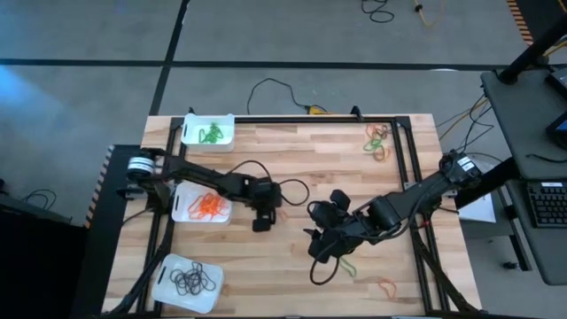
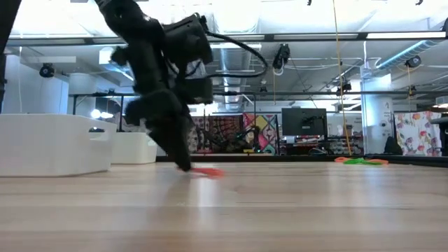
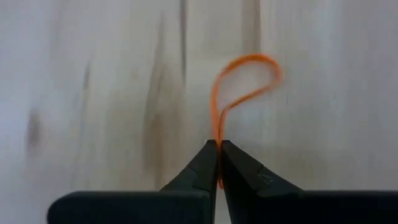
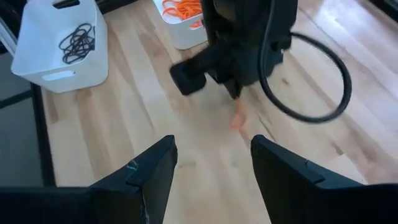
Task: Sort rubber bands into baskets
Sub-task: Put the orange rubber band into the middle white bin
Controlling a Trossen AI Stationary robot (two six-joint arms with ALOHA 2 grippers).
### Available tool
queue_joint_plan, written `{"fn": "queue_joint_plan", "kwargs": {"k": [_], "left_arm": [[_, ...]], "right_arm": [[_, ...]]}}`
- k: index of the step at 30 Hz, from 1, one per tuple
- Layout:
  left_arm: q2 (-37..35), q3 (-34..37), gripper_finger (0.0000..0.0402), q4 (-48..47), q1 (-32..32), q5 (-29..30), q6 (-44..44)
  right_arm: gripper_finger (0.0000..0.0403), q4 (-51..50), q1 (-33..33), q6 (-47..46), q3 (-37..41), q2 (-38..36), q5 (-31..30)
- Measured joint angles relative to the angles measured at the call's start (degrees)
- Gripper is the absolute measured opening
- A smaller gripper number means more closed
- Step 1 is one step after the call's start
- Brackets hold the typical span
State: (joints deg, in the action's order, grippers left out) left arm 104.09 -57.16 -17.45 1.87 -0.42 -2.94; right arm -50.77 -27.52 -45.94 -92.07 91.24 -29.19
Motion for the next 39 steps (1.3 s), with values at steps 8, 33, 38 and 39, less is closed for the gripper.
{"fn": "queue_joint_plan", "kwargs": {"k": [8, 33, 38, 39], "left_arm": [[-18.4, -0.3, 0.0, -19.9, 1.5, 4.0, -7.3], [-42.0, 19.1, 0.0, -34.5, 3.0, -1.9, -46.5], [-42.2, 22.6, 0.0002, -34.3, 3.3, -1.8, -47.8], [-42.2, 22.7, 0.0005, -34.1, 3.3, -1.8, -47.8]], "right_arm": [[0.0201, 0.0, 2.5, 6.4, 0.0, 0.0, -0.2], [0.0201, -1.1, 6.3, 13.9, 0.8, 0.0, 3.5], [0.0201, -7.9, 4.5, 7.3, 2.3, 0.1, 8.5], [0.0201, -8.9, 4.0, 6.1, 2.8, 0.1, 8.6]]}}
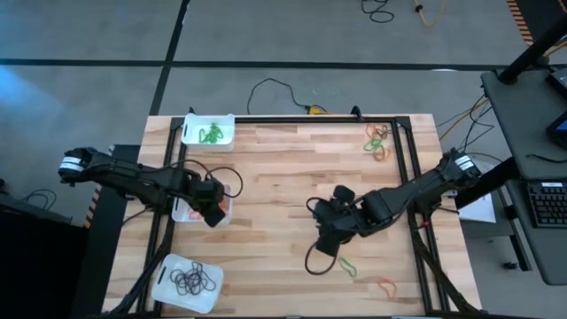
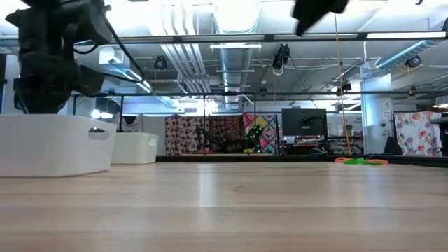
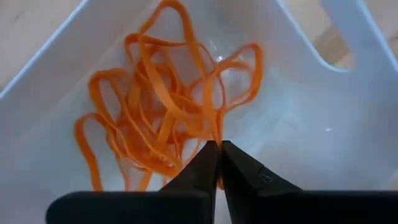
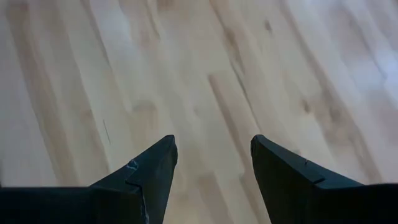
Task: Sort rubber bands into baskets
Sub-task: Put the orange rubber band into the middle white bin
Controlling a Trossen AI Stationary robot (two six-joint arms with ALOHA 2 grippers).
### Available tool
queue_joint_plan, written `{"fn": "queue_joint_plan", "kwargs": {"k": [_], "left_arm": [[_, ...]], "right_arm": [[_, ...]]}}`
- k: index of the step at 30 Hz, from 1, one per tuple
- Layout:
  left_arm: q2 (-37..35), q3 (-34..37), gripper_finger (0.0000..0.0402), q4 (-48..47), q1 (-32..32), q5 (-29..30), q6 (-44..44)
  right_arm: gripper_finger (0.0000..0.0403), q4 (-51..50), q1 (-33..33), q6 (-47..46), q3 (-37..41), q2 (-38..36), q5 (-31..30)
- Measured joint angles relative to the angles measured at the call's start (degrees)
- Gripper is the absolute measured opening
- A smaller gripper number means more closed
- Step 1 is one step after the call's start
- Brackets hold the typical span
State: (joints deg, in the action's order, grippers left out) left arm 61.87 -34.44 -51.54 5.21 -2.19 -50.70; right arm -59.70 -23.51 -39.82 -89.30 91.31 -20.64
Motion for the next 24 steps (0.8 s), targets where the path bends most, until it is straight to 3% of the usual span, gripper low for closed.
{"fn": "queue_joint_plan", "kwargs": {"k": [5, 10, 14, 17, 24], "left_arm": [[0.0, -0.3, 0.0042, 3.2, 0.0, 0.0, 1.4], [-0.1, -3.3, 0.0102, -0.7, 0.0, 0.0, 2.3], [-0.2, -10.0, 0.0142, -7.8, 0.6, -0.5, 7.3], [-0.6, -17.2, 0.016, -11.0, 1.2, -0.1, 10.2], [-0.8, -31.9, 0.0188, -4.6, 1.4, 14.1, 15.7]], "right_arm": [[0.0201, -0.6, -2.6, -5.8, 2.8, 0.0, 1.1], [0.0201, -0.4, -5.5, -11.9, 5.7, 0.0, 9.1], [0.0201, 0.0, -9.1, -18.9, 9.2, 0.0, 13.0], [0.0201, 0.5, -12.1, -26.6, 12.3, 0.0, 19.6], [0.0201, 5.1, -19.6, -47.7, 20.5, 0.0, 33.6]]}}
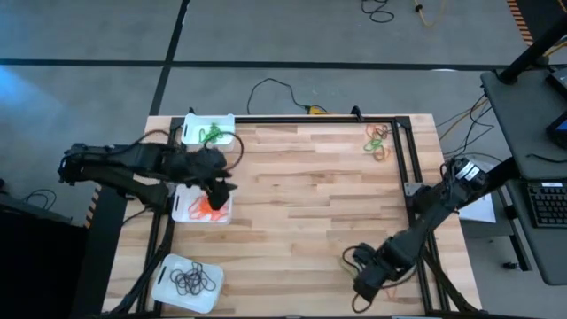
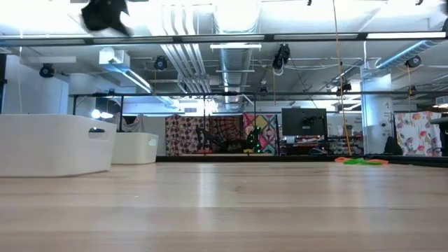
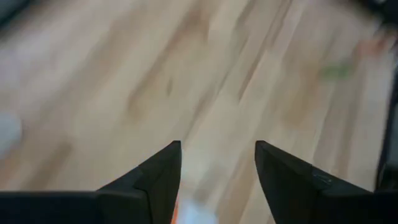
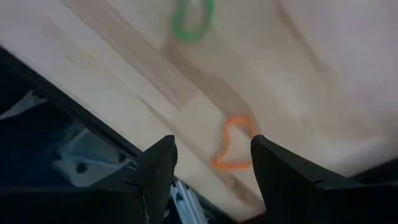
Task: Sort rubber bands into baskets
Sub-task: Put the orange rubber band into the middle white bin
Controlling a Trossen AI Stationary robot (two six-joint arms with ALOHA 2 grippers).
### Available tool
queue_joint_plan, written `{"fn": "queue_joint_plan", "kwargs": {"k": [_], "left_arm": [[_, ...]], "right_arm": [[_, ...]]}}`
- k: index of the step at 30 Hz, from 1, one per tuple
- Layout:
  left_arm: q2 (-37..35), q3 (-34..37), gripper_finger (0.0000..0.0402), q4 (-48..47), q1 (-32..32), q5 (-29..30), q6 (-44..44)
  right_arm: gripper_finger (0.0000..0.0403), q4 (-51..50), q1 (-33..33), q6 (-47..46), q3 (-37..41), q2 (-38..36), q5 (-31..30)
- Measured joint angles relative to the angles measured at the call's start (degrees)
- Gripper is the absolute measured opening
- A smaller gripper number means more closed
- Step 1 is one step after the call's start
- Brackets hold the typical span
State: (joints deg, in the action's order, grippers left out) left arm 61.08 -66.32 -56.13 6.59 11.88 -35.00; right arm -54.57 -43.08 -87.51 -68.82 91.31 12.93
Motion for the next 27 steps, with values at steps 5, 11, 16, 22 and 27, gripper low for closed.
{"fn": "queue_joint_plan", "kwargs": {"k": [5, 11, 16, 22, 27], "left_arm": [[0.0, -2.3, 0.0216, 12.5, 0.7, 3.6, 5.9], [0.4, 1.3, 0.0238, 30.7, 3.0, 3.6, 11.1], [2.1, 1.9, 0.0239, 32.0, 4.1, 3.5, 11.4], [4.4, 1.7, 0.0239, 32.0, 4.5, 3.2, 10.6], [5.2, 1.5, 0.0239, 32.5, 4.5, 3.1, 10.5]], "right_arm": [[0.0201, 9.2, -3.2, -10.4, 6.0, 0.0, 1.1], [0.0201, 14.5, -5.1, -20.3, 11.4, 1.2, 5.1], [0.0201, 19.4, -5.8, -24.2, 11.6, 4.1, 9.5], [0.0182, 20.2, -6.2, -21.4, 11.1, 9.0, 14.1], [0.0113, 20.7, -6.2, -17.6, 10.9, 10.6, 15.4]]}}
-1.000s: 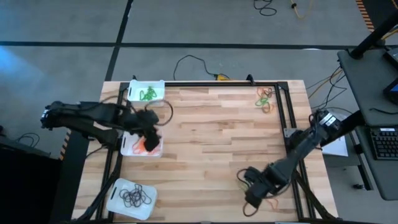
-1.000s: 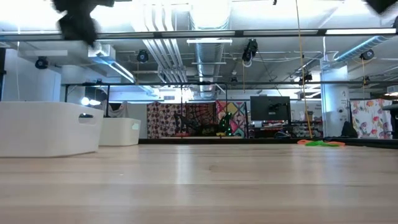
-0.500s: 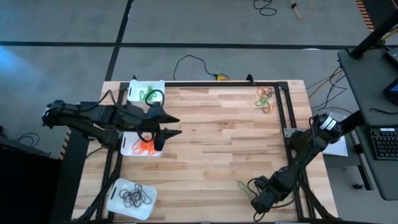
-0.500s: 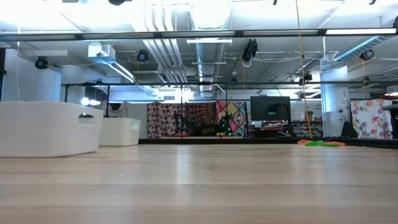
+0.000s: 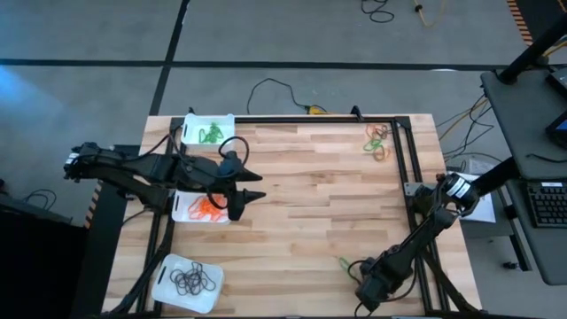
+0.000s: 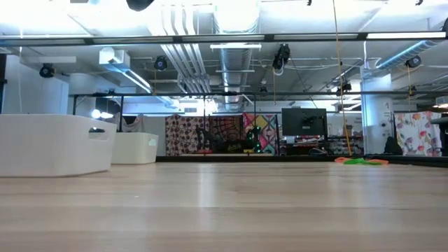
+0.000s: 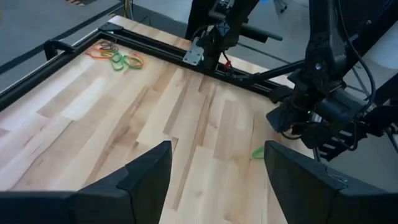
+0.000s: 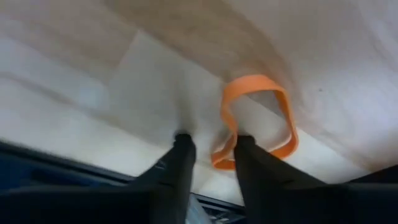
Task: Sort rubber bands into baskets
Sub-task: Put the orange rubber band into the middle white bin
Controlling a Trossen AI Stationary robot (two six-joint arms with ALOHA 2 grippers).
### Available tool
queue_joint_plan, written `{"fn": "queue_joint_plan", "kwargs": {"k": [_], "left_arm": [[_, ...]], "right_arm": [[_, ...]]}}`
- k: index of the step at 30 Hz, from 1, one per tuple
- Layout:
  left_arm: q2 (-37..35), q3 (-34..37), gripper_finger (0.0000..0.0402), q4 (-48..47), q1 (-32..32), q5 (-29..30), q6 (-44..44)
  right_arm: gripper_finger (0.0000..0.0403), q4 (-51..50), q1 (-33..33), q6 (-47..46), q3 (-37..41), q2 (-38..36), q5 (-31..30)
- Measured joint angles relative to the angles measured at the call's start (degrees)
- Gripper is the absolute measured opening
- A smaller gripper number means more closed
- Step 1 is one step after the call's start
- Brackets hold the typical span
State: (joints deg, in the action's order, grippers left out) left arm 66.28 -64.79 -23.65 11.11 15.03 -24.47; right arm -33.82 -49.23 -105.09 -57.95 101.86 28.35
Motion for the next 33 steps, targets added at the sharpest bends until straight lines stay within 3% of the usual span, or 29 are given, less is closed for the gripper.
{"fn": "queue_joint_plan", "kwargs": {"k": [5, 10, 14, 17, 20, 23, 27, 33], "left_arm": [[-0.6, 0.0, 0.0239, 0.4, 0.1, 0.0, 0.0], [-3.2, -0.1, 0.0239, -5.9, 0.2, -0.1, 0.6], [-4.9, -0.1, 0.0239, -15.6, 0.5, -0.1, -1.2], [-5.5, -0.1, 0.0239, -20.7, 1.7, -0.1, -3.8], [-5.5, 0.0, 0.0239, -25.2, 3.5, 0.0, -6.2], [-5.3, 0.4, 0.0239, -27.8, 4.9, 1.1, -8.0], [-5.4, 0.7, 0.0239, -31.1, 6.3, 0.4, -12.5], [-5.4, 0.9, 0.0239, -37.2, 13.2, 3.5, -18.1]], "right_arm": [[0.0023, -0.8, 0.5, 8.9, 0.1, 0.2, 0.8], [0.0013, -1.3, 3.1, 10.0, -0.2, 0.1, 1.1], [0.0012, -3.8, 7.4, 20.6, -6.1, 0.1, -0.2], [0.0012, -14.4, 11.5, 29.4, -12.4, 0.2, -1.3], [0.0012, -25.5, 16.2, 38.5, -18.8, 0.7, -7.1], [0.0012, -29.6, 21.4, 48.2, -24.0, 0.7, -17.7], [0.0012, -25.0, 27.6, 60.1, -27.4, 0.8, -27.8], [0.0012, -7.5, 36.2, 80.4, -25.1, 0.8, -30.8]]}}
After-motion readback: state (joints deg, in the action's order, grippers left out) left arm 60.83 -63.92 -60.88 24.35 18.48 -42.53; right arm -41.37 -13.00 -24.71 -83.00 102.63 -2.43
